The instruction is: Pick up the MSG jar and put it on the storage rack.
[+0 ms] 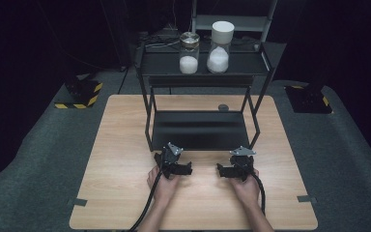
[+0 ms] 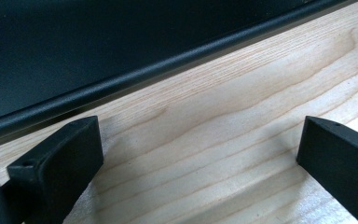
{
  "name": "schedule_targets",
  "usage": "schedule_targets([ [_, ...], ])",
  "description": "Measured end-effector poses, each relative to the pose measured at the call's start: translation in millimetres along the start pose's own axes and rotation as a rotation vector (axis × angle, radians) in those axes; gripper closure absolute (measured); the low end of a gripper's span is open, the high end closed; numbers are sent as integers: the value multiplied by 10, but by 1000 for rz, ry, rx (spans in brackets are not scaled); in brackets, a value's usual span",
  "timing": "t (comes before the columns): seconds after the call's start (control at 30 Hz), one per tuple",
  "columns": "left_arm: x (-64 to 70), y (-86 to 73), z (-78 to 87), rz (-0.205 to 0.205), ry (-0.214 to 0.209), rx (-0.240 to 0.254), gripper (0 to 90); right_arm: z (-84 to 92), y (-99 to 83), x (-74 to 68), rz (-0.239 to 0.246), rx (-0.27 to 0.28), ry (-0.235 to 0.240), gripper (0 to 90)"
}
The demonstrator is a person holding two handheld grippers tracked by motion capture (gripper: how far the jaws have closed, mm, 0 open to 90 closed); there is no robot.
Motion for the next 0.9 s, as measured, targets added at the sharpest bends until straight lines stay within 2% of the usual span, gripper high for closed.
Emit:
schedule_targets([
  [0.9, -4, 2, -2, -7, -4, 1, 6, -1, 1, 1, -1, 0, 1, 68],
])
Point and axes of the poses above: each handheld gripper's, and its own axes: z roughly backward along the jaws, y roughly out of its top, x roughly to its right, the point moved 6 cm from there along -z, roughly forward along the jaws, and after that the axes turned 9 degrees about x, right-handed, at the moved point
